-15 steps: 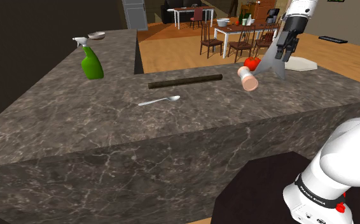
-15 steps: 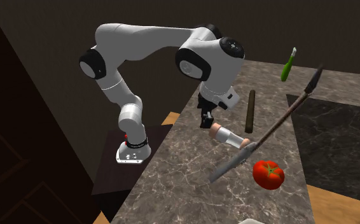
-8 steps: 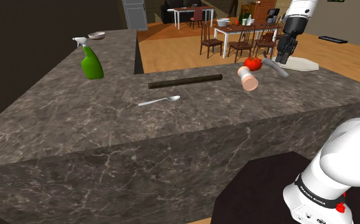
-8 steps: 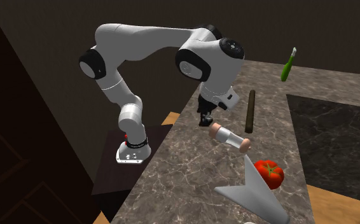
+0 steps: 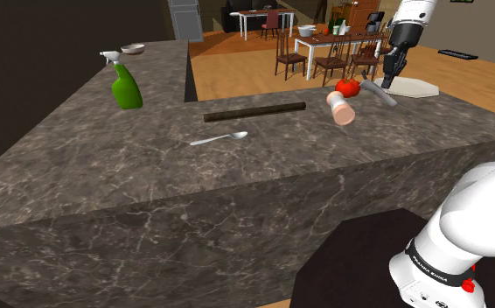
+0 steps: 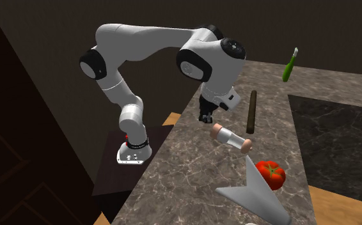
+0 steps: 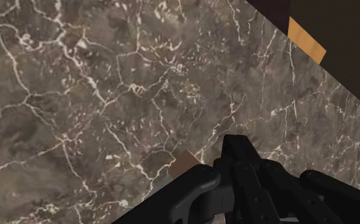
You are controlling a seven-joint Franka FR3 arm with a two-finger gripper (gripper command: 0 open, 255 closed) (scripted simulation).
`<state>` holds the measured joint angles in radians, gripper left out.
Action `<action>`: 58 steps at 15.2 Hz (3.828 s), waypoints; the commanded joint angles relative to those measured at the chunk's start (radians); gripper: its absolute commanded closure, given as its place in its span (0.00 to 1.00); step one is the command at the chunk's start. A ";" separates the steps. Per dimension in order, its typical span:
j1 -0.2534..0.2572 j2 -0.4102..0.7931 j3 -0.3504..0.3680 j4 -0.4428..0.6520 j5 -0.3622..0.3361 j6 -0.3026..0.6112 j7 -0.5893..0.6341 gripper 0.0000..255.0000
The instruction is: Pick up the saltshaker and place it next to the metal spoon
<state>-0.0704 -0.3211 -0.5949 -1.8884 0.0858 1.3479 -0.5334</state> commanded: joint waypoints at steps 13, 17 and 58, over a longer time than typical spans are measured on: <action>0.004 0.263 0.091 0.036 0.044 0.295 0.511 0.00; 0.006 0.326 0.095 0.040 0.051 0.357 0.589 0.00; 0.010 0.312 0.098 0.179 0.044 0.207 0.618 1.00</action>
<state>-0.0602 -0.0120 -0.4963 -1.7246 0.1286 1.5690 0.0837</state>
